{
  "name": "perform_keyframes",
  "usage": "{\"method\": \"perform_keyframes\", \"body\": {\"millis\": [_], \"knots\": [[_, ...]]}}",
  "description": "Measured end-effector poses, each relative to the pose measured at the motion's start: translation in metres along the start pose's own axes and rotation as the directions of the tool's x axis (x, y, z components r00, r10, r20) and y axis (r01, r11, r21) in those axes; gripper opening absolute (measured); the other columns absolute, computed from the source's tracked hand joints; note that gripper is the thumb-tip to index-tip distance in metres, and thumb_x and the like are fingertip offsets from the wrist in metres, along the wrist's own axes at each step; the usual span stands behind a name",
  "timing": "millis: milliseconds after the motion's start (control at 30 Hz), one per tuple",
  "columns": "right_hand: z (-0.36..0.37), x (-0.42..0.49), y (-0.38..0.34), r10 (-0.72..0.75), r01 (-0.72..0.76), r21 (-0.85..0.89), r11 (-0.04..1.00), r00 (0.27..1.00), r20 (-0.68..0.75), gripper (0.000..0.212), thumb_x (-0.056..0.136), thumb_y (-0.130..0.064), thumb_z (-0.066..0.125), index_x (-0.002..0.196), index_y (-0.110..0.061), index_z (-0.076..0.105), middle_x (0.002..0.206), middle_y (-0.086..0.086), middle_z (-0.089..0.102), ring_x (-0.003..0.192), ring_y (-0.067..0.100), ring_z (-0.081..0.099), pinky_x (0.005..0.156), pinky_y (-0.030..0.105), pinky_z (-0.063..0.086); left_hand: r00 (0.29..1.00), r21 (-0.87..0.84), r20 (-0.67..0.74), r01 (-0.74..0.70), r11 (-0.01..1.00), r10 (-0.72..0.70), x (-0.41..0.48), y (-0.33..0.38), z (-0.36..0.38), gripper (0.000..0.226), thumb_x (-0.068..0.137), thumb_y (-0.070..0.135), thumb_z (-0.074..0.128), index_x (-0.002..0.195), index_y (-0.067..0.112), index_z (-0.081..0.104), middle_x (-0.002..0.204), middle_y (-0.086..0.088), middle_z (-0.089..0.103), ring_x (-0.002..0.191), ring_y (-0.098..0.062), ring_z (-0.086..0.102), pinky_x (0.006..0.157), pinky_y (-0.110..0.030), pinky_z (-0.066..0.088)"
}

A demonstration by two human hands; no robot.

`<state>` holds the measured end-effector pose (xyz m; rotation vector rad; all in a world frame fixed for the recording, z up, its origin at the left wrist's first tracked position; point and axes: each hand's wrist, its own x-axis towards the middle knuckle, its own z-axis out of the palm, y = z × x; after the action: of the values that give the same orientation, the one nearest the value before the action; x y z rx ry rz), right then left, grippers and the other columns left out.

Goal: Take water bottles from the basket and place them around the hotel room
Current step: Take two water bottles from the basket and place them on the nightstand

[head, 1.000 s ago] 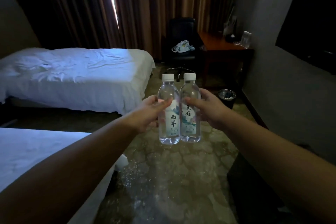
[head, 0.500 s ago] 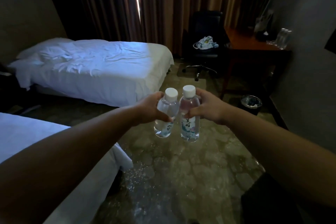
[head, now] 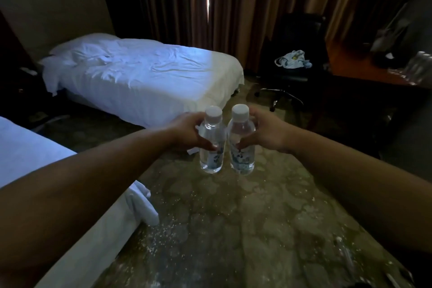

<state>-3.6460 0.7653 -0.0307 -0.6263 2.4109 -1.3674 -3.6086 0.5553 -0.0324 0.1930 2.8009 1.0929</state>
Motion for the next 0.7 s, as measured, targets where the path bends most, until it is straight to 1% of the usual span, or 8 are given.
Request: {"method": "perform_keyframes", "body": {"millis": [200, 400, 500, 567, 600, 633, 667, 700], "knots": [[-0.003, 0.068, 0.012, 0.014, -0.014, 0.009, 1.0, 1.0, -0.005, 0.077, 0.063, 0.0, 0.08, 0.129, -0.019, 0.046, 0.112, -0.005, 0.053, 0.106, 0.014, 0.05, 0.082, 0.032, 0.046, 0.998, -0.091, 0.014, 0.069, 0.993, -0.068, 0.048, -0.026, -0.02, 0.059, 0.07, 0.016, 0.078, 0.123, 0.022, 0.053, 0.128, -0.006, 0.058, 0.116, -0.024, 0.054, 0.102, -0.044, 0.041], [0.002, 0.164, 0.022, -0.031, 0.031, -0.003, 1.0, 0.999, 0.021, 0.076, 0.062, -0.005, 0.082, 0.127, -0.022, 0.046, 0.123, -0.001, 0.054, 0.113, 0.018, 0.052, 0.089, 0.036, 0.048, 0.995, -0.076, 0.018, 0.1, 0.992, -0.099, 0.121, -0.075, -0.055, 0.056, 0.07, 0.019, 0.079, 0.12, 0.021, 0.054, 0.122, -0.004, 0.059, 0.107, -0.021, 0.055, 0.095, -0.039, 0.045], [0.004, 0.222, 0.022, -0.01, 0.009, 0.032, 0.999, 0.998, 0.058, 0.07, 0.062, -0.005, 0.082, 0.117, -0.031, 0.047, 0.114, -0.007, 0.057, 0.111, 0.017, 0.054, 0.082, 0.03, 0.049, 0.994, -0.091, -0.001, 0.107, 0.99, -0.108, 0.161, -0.103, -0.082, 0.056, 0.067, 0.017, 0.081, 0.117, 0.021, 0.057, 0.116, -0.002, 0.062, 0.103, -0.02, 0.058, 0.092, -0.037, 0.047], [0.005, 0.26, 0.015, -0.003, -0.002, 0.047, 0.999, 0.996, 0.089, 0.068, 0.063, -0.004, 0.081, 0.113, -0.034, 0.047, 0.109, -0.011, 0.057, 0.108, 0.015, 0.054, 0.075, 0.022, 0.049, 0.993, -0.115, -0.027, 0.112, 0.987, -0.116, 0.184, -0.119, -0.102, 0.055, 0.065, 0.017, 0.082, 0.115, 0.023, 0.058, 0.108, 0.003, 0.062, 0.097, -0.016, 0.058, 0.085, -0.03, 0.045], [0.006, 0.28, 0.012, 0.005, -0.011, 0.058, 0.998, 0.995, 0.102, 0.067, 0.063, -0.003, 0.081, 0.113, -0.033, 0.048, 0.11, -0.009, 0.058, 0.109, 0.016, 0.055, 0.074, 0.022, 0.05, 0.992, -0.127, -0.039, 0.116, 0.985, -0.122, 0.194, -0.126, -0.112, 0.055, 0.065, 0.017, 0.082, 0.114, 0.023, 0.059, 0.105, 0.005, 0.062, 0.095, -0.013, 0.058, 0.083, -0.028, 0.044], [0.007, 0.299, 0.008, 0.012, -0.02, 0.072, 0.997, 0.993, 0.114, 0.067, 0.063, -0.001, 0.08, 0.115, -0.028, 0.049, 0.113, -0.003, 0.059, 0.112, 0.02, 0.056, 0.079, 0.028, 0.053, 0.991, -0.135, -0.049, 0.119, 0.984, -0.127, 0.204, -0.134, -0.123, 0.054, 0.065, 0.017, 0.083, 0.113, 0.024, 0.06, 0.103, 0.006, 0.063, 0.094, -0.012, 0.058, 0.081, -0.026, 0.043], [0.008, 0.317, 0.004, 0.014, -0.025, 0.085, 0.996, 0.992, 0.128, 0.068, 0.063, 0.002, 0.079, 0.119, -0.022, 0.049, 0.118, 0.004, 0.058, 0.115, 0.025, 0.055, 0.087, 0.039, 0.054, 0.989, -0.136, -0.062, 0.124, 0.983, -0.133, 0.213, -0.142, -0.133, 0.053, 0.064, 0.017, 0.083, 0.112, 0.023, 0.061, 0.102, 0.006, 0.064, 0.094, -0.011, 0.059, 0.08, -0.025, 0.044], [0.009, 0.334, 0.0, 0.01, -0.022, 0.088, 0.996, 0.99, 0.142, 0.071, 0.063, 0.003, 0.078, 0.124, -0.017, 0.048, 0.122, 0.01, 0.056, 0.116, 0.029, 0.054, 0.094, 0.047, 0.05, 0.987, -0.137, -0.079, 0.129, 0.982, -0.14, 0.221, -0.15, -0.143, 0.053, 0.063, 0.017, 0.084, 0.111, 0.022, 0.062, 0.102, 0.006, 0.065, 0.093, -0.011, 0.059, 0.079, -0.024, 0.044]]}}
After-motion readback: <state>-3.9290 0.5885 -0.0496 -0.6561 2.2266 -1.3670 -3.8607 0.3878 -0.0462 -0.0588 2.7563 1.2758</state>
